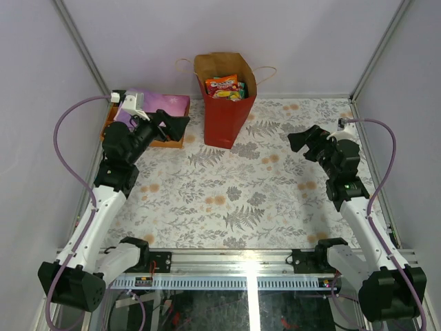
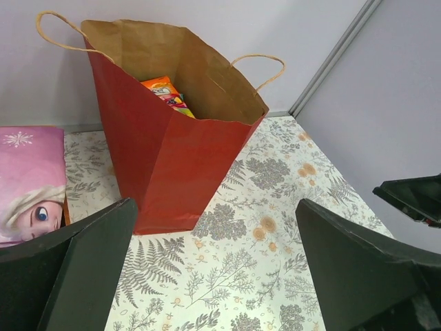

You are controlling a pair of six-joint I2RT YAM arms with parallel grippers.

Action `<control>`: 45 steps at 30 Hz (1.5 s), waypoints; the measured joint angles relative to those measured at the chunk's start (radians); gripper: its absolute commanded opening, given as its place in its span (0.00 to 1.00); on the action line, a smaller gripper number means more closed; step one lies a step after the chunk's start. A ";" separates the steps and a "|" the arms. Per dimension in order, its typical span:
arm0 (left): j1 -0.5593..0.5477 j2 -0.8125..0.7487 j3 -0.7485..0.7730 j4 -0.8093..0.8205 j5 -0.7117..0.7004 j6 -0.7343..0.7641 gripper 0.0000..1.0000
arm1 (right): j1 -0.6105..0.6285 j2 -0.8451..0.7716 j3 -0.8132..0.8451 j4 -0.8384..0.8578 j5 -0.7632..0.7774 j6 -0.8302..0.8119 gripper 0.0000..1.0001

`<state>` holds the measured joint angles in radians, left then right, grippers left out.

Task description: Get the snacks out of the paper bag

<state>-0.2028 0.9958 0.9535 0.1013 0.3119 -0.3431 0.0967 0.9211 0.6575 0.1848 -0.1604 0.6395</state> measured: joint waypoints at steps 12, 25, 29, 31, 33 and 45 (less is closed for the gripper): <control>0.000 0.032 0.000 0.002 0.003 -0.015 1.00 | -0.002 0.004 0.000 0.049 -0.048 0.012 0.99; -0.135 0.121 0.132 -0.088 -0.255 -0.013 1.00 | -0.002 0.040 0.000 0.065 -0.119 0.001 0.99; -0.270 0.256 0.237 -0.135 -0.422 0.004 1.00 | 0.005 0.058 0.000 0.032 -0.122 -0.013 0.99; -0.303 0.327 0.275 -0.157 -0.490 0.005 1.00 | 0.009 0.058 0.000 0.021 -0.122 -0.024 0.99; -0.308 0.396 0.316 -0.189 -0.560 0.006 1.00 | 0.015 0.058 0.000 0.016 -0.121 -0.037 1.00; -0.241 0.837 0.838 -0.365 -0.736 0.056 1.00 | 0.061 0.032 0.000 -0.025 -0.117 -0.116 0.99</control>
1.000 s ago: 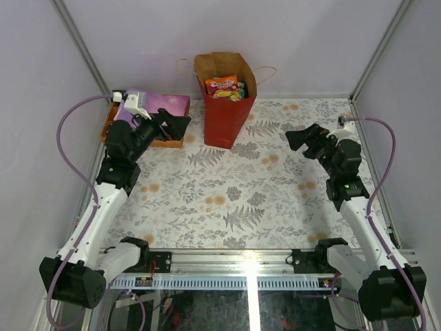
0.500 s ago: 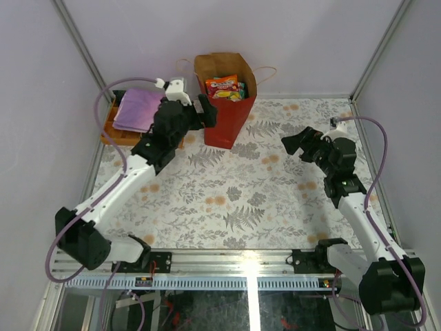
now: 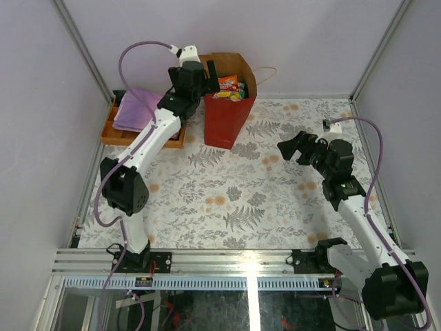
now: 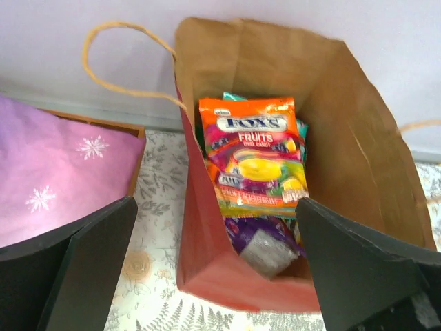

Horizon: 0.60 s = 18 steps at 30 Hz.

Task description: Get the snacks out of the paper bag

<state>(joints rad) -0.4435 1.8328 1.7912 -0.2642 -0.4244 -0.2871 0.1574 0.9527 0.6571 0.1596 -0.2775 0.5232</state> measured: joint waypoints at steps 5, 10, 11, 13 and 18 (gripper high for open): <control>0.091 0.154 0.254 -0.103 0.050 -0.015 0.98 | 0.006 -0.017 0.000 -0.013 0.006 -0.017 0.99; 0.137 0.262 0.374 -0.167 0.078 -0.023 0.95 | 0.009 -0.024 0.000 -0.013 0.008 -0.022 1.00; 0.138 0.277 0.377 -0.173 0.082 -0.026 0.94 | 0.010 -0.024 0.000 -0.013 0.008 -0.023 1.00; 0.136 0.307 0.378 -0.189 0.098 -0.030 0.94 | 0.011 -0.024 0.000 -0.013 0.013 -0.024 0.99; 0.132 0.372 0.378 -0.208 0.154 -0.048 0.80 | 0.013 -0.024 0.000 -0.013 0.024 -0.027 1.00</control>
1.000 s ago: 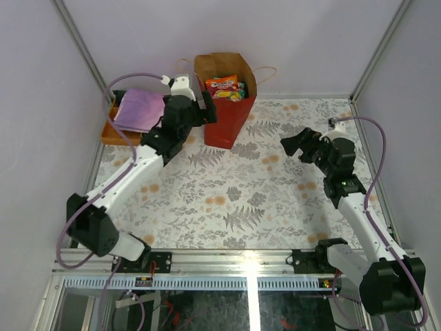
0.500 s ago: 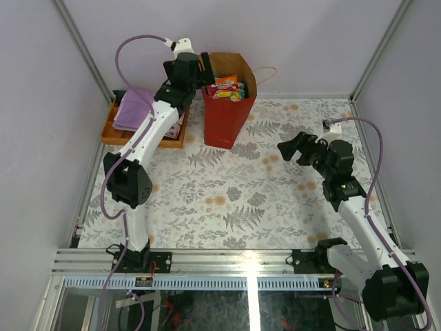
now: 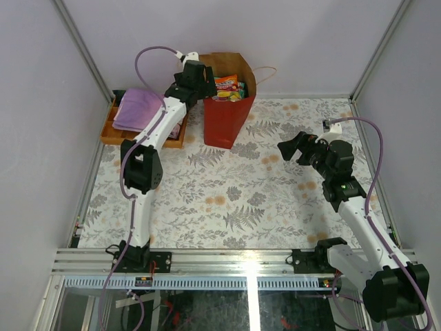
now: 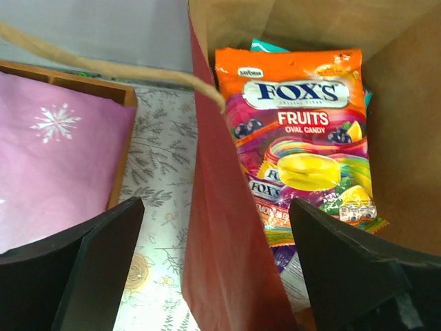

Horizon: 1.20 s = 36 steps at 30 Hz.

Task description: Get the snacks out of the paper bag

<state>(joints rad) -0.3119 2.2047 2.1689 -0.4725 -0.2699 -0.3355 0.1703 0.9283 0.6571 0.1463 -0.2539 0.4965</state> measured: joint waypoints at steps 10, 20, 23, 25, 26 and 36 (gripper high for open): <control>-0.004 -0.017 0.000 -0.005 0.070 -0.023 0.00 | 0.000 0.001 0.000 -0.026 0.001 -0.003 0.99; -0.037 -0.094 -0.010 -0.048 0.075 0.108 0.00 | 0.000 0.011 0.000 -0.033 -0.002 -0.003 1.00; -0.052 -0.147 -0.010 -0.043 0.071 0.175 0.00 | 0.000 0.013 0.000 -0.034 -0.003 -0.002 1.00; -0.063 -0.182 -0.011 -0.032 0.066 0.233 0.00 | 0.000 0.013 0.000 -0.034 -0.008 -0.002 0.99; -0.071 -0.200 -0.015 -0.021 0.062 0.272 0.00 | 0.000 0.012 0.000 -0.034 -0.011 -0.002 0.99; -0.148 -0.223 -0.026 0.057 0.003 0.510 0.99 | 0.000 0.019 -0.001 -0.030 -0.037 0.019 0.99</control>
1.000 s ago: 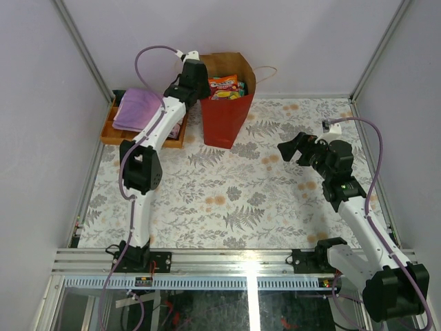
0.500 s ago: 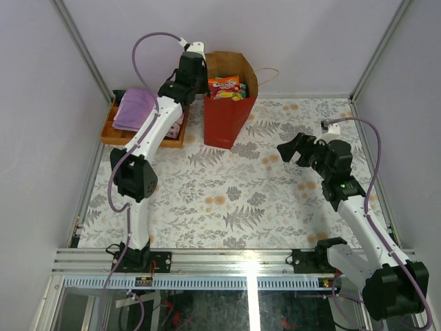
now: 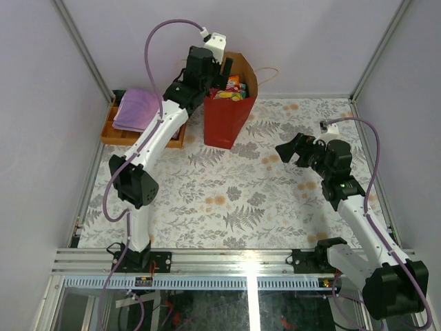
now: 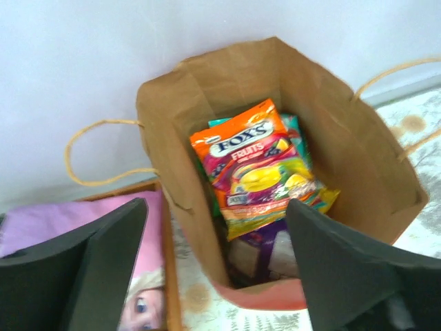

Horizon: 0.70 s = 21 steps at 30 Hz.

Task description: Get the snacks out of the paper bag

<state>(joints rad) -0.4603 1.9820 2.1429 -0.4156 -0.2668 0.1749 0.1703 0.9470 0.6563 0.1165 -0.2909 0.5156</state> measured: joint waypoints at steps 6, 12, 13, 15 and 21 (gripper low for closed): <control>0.080 0.057 0.099 -0.084 0.026 -0.212 0.99 | 0.000 0.000 -0.003 0.000 -0.010 0.000 1.00; 0.210 0.063 0.092 -0.107 0.101 -0.430 0.97 | 0.000 -0.001 -0.014 0.000 -0.010 0.000 0.99; 0.222 0.068 0.092 -0.109 0.104 -0.459 0.94 | 0.000 -0.002 -0.017 0.000 -0.010 0.000 1.00; 0.227 0.084 0.093 -0.109 0.109 -0.489 0.90 | 0.000 -0.003 -0.023 0.000 -0.010 0.000 1.00; 0.206 0.174 0.074 -0.101 0.167 -0.553 0.87 | 0.000 -0.010 -0.038 -0.004 -0.010 0.000 0.99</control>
<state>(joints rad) -0.2539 2.1555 2.2173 -0.5167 -0.0998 -0.3782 0.1703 0.9375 0.6186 0.1127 -0.3012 0.5156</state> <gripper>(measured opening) 0.890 0.993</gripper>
